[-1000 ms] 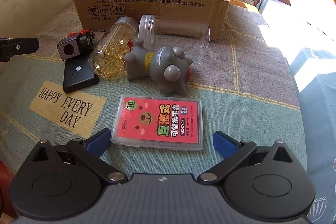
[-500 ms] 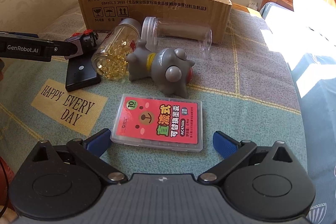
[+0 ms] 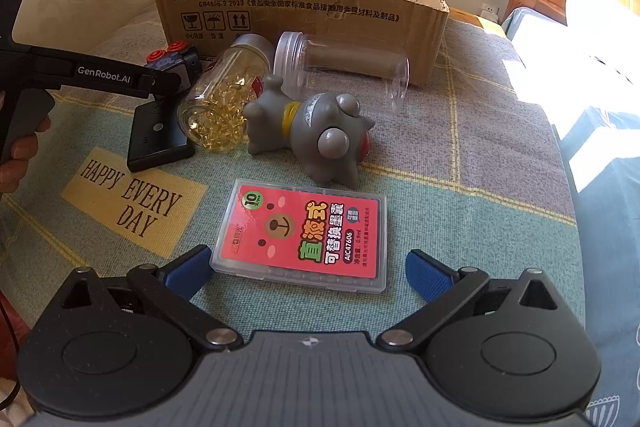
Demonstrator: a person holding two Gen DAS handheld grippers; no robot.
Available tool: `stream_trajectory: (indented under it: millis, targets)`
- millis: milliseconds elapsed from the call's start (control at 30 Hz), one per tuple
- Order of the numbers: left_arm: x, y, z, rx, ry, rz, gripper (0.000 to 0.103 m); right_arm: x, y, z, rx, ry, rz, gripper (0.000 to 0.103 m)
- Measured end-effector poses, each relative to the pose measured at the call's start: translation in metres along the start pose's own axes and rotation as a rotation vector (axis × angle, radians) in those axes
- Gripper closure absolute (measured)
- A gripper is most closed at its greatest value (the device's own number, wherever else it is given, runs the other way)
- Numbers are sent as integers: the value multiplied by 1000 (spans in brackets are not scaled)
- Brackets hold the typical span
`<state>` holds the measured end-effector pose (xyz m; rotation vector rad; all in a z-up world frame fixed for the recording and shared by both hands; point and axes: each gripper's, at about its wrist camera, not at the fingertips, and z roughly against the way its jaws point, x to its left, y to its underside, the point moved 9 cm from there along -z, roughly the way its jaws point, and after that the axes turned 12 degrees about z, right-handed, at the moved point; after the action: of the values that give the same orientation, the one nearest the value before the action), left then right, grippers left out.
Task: Organize rigid objects
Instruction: 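Grasp the black block toy with red knobs using left tool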
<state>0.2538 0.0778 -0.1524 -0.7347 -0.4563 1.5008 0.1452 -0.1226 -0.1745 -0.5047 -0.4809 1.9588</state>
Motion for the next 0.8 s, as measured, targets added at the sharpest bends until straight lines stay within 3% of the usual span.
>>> stream_trajectory:
  millis: [133,300,433,800]
  targets:
    - [-9,0,-5,4,68,-15,22,0,0,0,0,0,0,0]
    - [-21,-1,-7,-17,130,-46,50,0,1,0,-9,3,-2,0]
    - [-22,-1,-5,-19,126,-34,52,1,2,1,-13,7,-6,0]
    - [23,21,29,-22,3,77,52,2,4,4,-48,12,-1,0]
